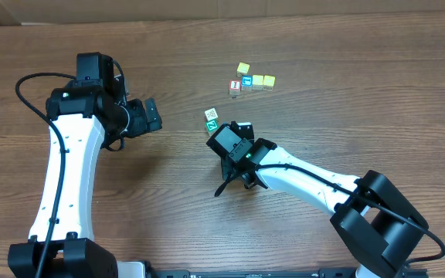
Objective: Flip 5 blocks
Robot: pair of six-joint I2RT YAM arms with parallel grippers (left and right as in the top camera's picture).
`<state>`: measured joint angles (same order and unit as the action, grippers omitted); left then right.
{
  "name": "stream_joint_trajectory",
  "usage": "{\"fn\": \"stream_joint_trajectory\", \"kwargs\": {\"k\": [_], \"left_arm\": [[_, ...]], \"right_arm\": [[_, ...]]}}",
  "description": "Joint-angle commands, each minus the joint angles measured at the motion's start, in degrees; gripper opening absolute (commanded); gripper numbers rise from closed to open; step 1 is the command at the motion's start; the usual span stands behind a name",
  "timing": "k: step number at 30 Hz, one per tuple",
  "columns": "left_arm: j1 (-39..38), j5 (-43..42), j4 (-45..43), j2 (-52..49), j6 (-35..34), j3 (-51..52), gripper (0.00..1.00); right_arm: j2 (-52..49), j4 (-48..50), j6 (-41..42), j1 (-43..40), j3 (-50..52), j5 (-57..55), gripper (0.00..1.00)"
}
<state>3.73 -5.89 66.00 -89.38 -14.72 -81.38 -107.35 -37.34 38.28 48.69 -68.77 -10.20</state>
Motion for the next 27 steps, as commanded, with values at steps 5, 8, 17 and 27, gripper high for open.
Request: {"fn": "stream_joint_trajectory", "kwargs": {"k": [5, 8, 17, 27], "left_arm": [[-0.37, 0.37, -0.22, -0.57, -0.72, -1.27, 1.00], [-0.37, 0.37, -0.20, -0.57, -0.72, -1.27, 0.99], [-0.37, 0.37, -0.22, -0.57, -0.72, -1.27, 1.00], [-0.37, 0.37, -0.22, -0.57, -0.72, -1.27, 1.00]], "right_arm": [[0.83, 0.15, 1.25, -0.02, 0.59, -2.73, 0.04], [0.83, -0.04, 1.25, -0.02, 0.59, -2.71, 0.04], [0.83, -0.42, 2.49, -0.02, 0.59, -3.61, 0.04], [0.85, 0.66, 2.19, -0.02, -0.07, -2.78, 0.19]]}}
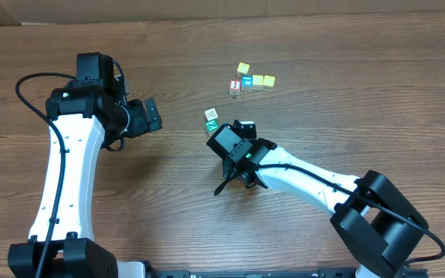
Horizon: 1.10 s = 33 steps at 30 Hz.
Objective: Flip 5 blocks
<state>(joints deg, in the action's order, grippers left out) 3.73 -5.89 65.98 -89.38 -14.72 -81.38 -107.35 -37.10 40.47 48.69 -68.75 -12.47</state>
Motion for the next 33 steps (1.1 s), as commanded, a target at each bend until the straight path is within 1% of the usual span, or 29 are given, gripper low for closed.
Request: {"fn": "stream_joint_trajectory", "kwargs": {"k": [1, 3, 6, 7, 10, 14, 17, 18, 20, 23, 30, 33], "left_arm": [[-0.37, 0.37, -0.20, -0.57, -0.72, -1.27, 1.00], [-0.37, 0.37, -0.17, -0.57, -0.72, -1.27, 1.00], [-0.37, 0.37, -0.20, -0.57, -0.72, -1.27, 1.00], [-0.37, 0.37, -0.20, -0.57, -0.72, -1.27, 1.00], [-0.37, 0.37, -0.20, -0.57, -0.72, -1.27, 1.00], [-0.37, 0.37, -0.20, -0.57, -0.72, -1.27, 1.00], [-0.37, 0.37, -0.20, -0.57, -0.72, -1.27, 1.00], [-0.37, 0.37, -0.20, -0.57, -0.72, -1.27, 1.00], [-0.37, 0.37, -0.20, -0.57, -0.72, -1.27, 1.00], [-0.37, 0.37, -0.20, -0.57, -0.72, -1.27, 1.00], [-0.37, 0.37, -0.20, -0.57, -0.72, -1.27, 1.00], [-0.37, 0.37, -0.20, -0.57, -0.72, -1.27, 1.00]], "right_arm": [[0.85, 0.33, -0.61, -0.15, -1.01, -0.46, 0.25], [0.85, -0.70, -2.89, -0.72, -3.89, -0.20, 0.31], [0.85, -3.26, -4.20, -2.29, -9.44, 0.24, 0.36], [0.85, -3.54, -6.64, -3.37, -12.28, 2.14, 0.39], [0.85, -3.43, -7.98, -4.92, -14.91, 4.46, 0.40], [0.83, -0.72, -11.32, -6.40, -14.73, 6.14, 0.41], [0.83, 2.27, -15.80, -6.67, -13.79, 6.36, 0.42], [0.83, 3.56, -18.29, -6.67, -13.40, 6.99, 0.47], [0.83, 5.81, -22.51, -6.64, -12.48, 8.96, 0.53], [-0.09, 6.82, -24.57, -6.56, -11.82, 9.99, 0.58], [-5.64, 8.59, -31.65, -6.56, -11.80, 10.03, 0.60], [-8.33, 9.88, -31.80, -6.56, -11.80, 9.57, 0.63]]}}
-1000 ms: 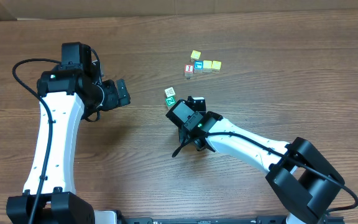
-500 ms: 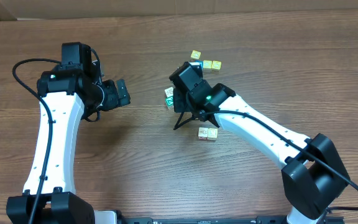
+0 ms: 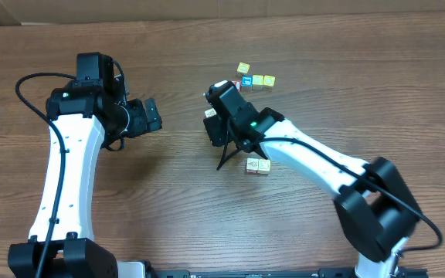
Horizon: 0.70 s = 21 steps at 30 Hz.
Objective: Flip 5 blocks
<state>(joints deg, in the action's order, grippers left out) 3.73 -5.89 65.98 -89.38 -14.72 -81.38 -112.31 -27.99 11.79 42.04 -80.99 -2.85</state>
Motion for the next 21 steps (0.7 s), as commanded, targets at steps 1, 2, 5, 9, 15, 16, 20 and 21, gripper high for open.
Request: {"fn": "stream_joint_trajectory", "kwargs": {"k": [1, 2, 5, 9, 15, 16, 20, 21], "left_arm": [[-0.37, 0.37, -0.17, -0.57, -0.72, -1.27, 1.00], [-0.37, 0.37, -0.20, -0.57, -0.72, -1.27, 1.00], [-0.37, 0.37, -0.20, -0.57, -0.72, -1.27, 1.00], [-0.37, 0.37, -0.20, -0.57, -0.72, -1.27, 1.00], [-0.37, 0.37, -0.20, -0.57, -0.72, -1.27, 1.00], [-0.37, 0.37, -0.20, -0.57, -0.72, -1.27, 1.00], [-0.37, 0.37, -0.20, -0.57, -0.72, -1.27, 1.00], [-0.37, 0.37, -0.17, -0.57, -0.72, -1.27, 1.00]], "right_arm": [[-4.35, 1.25, -3.10, 0.09, 0.44, -0.85, 0.64], [-5.07, 1.66, -3.10, 0.09, 0.44, -1.84, 0.65], [-6.78, 2.69, -3.13, -0.02, 0.44, -3.78, 0.66], [-6.97, 2.84, -3.08, -0.13, 0.42, -3.69, 0.62], [-6.97, 1.88, -3.02, -0.13, 0.42, -3.67, 0.47], [-6.97, 1.49, -2.84, -0.13, 0.42, -3.67, 0.47], [-6.97, 1.07, -2.84, -0.13, 0.42, -3.52, 0.45], [-6.97, 1.05, -2.82, -0.13, 0.42, -3.52, 0.44]]}}
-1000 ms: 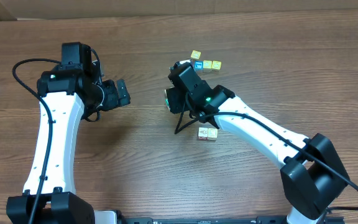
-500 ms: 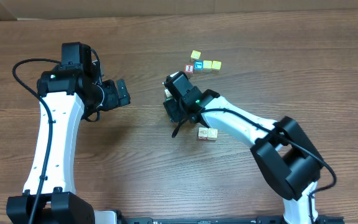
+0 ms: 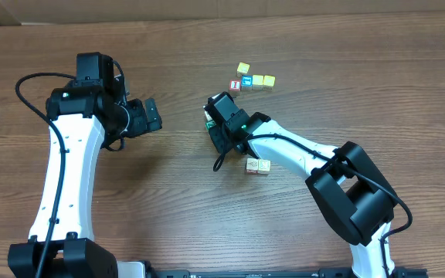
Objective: Flip 5 blocks
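Several small coloured blocks [image 3: 252,79] lie in a cluster at the far middle of the table: yellow, blue, red and two pale yellow ones. Two more pale blocks [image 3: 257,165] sit side by side nearer the front. My right gripper [image 3: 216,127] hangs directly over the green and white block pair [image 3: 206,118], of which only a sliver shows at its left edge. Its fingers are hidden under the wrist. At the left, away from every block, my left gripper [image 3: 153,114] is held above the table with nothing in it.
A brown wooden table [image 3: 377,93] fills the view. Cardboard edges the far left corner. A thin black cable [image 3: 221,161] hangs from the right wrist close to the two pale blocks.
The right gripper has shifted slightly toward the front and now covers more of the green and white blocks. The right arm's forearm has swung closer in. The left arm is unchanged.
At first the right gripper lay just right of the green and white blocks, its wrist over the middle of the table. Later it stood farther back over those blocks, and two pale blocks showed where the wrist had been. The left arm never moved.
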Robot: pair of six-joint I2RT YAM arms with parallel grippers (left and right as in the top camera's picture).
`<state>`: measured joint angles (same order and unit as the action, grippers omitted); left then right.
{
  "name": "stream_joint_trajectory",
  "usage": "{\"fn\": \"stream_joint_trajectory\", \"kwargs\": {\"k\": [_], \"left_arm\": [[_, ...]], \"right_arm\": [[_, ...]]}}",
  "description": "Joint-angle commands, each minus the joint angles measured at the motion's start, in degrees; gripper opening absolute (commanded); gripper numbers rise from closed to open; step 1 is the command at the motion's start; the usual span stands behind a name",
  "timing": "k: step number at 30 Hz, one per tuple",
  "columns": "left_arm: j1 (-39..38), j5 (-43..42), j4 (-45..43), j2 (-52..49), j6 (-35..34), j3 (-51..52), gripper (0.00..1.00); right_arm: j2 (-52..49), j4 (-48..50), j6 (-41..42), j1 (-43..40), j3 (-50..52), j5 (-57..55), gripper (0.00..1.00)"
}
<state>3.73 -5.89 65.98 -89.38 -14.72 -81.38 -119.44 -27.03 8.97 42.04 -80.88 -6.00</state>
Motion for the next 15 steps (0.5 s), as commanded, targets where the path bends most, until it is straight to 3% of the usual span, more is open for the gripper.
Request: {"fn": "stream_joint_trajectory", "kwargs": {"k": [1, 9, 15], "left_arm": [[-0.37, 0.37, -0.20, -0.57, -0.72, -1.27, 1.00], [-0.37, 0.37, -0.20, -0.57, -0.72, -1.27, 1.00], [-0.37, 0.37, -0.20, -0.57, -0.72, -1.27, 1.00]], "right_arm": [[0.15, -0.04, 0.24, -0.13, 0.31, -0.37, 0.43], [0.17, -0.31, 4.83, -0.11, 0.24, -0.37, 0.30], [2.49, -2.73, 9.09, -0.11, 0.13, -0.39, 0.30]]}}
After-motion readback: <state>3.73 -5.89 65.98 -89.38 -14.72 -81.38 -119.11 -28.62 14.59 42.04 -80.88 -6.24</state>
